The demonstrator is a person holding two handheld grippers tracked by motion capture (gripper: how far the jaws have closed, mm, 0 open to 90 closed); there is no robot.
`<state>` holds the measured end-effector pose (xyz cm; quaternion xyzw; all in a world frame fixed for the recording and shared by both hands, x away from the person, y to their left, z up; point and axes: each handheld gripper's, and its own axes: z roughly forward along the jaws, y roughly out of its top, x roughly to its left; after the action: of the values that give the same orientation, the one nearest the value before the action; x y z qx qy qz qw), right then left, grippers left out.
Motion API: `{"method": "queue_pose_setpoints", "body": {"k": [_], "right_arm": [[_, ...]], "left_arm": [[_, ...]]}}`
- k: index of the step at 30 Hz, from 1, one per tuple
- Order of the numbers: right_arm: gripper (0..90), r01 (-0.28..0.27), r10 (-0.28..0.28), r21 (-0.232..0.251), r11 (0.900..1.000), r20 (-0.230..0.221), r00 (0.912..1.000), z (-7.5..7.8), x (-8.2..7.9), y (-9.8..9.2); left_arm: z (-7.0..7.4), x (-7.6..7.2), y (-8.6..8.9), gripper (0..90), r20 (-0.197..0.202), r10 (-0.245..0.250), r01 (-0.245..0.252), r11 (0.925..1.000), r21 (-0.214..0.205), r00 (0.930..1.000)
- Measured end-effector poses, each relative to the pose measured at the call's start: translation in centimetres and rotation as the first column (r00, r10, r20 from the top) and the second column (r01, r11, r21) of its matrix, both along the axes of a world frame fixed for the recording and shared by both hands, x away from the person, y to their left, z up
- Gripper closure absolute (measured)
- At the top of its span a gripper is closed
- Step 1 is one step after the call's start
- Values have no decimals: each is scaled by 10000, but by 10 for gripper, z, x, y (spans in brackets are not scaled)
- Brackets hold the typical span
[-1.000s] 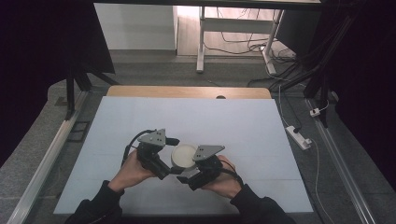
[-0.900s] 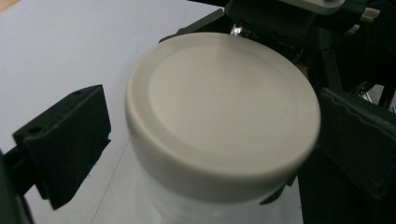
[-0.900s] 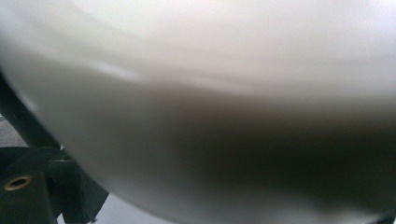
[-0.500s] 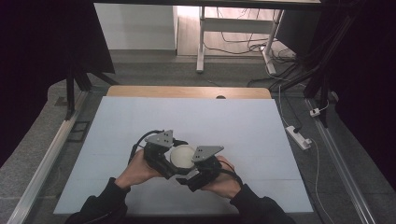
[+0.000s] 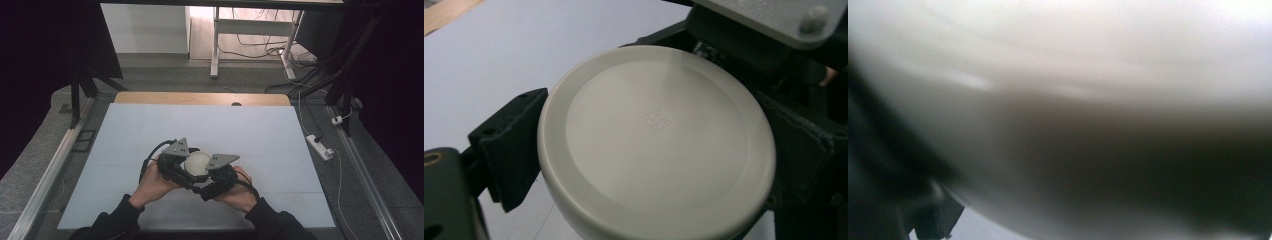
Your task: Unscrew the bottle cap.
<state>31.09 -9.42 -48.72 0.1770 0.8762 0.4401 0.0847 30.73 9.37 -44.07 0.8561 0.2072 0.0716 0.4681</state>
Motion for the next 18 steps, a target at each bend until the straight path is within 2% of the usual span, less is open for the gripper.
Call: {"method": "queue_pose_setpoints", "body": {"k": [4, 7, 12, 13, 15, 16, 17, 18], "right_arm": [[70, 345, -346, -114, 9993, -38, 9994, -1, 2, 1], [70, 436, -437, -138, 9990, -114, 9990, -2, 3, 0], [70, 345, -346, -35, 9994, -138, 9993, -1, 3, -1], [70, 228, -227, 45, 9997, -106, 9997, 1, 2, -1], [70, 127, -126, 125, 9998, -84, 9999, 2, 1, -1], [70, 71, -70, 157, 9999, -84, 9999, 2, 1, -1], [70, -15, 17, 183, 9998, -100, 9999, 3, 1, -2], [70, -104, 106, 200, 9997, -109, 9999, 3, 1, -2]], "left_arm": [[0, -3, -6, 78, -55, 773, -772, 9969, 180, 9970], [-1, -4, -9, 76, -3, 894, -893, 9957, 230, 9960], [0, -3, -8, 24, 198, 426, -435, 9981, 445, 9989], [3, -3, -5, 17, 238, 88, -96, 9994, 340, 9997], [6, -2, -1, 0, 151, -243, 242, 9997, 83, 9996], [9, -2, 1, 0, 189, -454, 453, 9990, 65, 9988], [9, -2, 1, 0, 189, -454, 453, 9990, 65, 9988], [13, -1, 6, 0, 270, -867, 861, 9960, 235, 9959]]}}
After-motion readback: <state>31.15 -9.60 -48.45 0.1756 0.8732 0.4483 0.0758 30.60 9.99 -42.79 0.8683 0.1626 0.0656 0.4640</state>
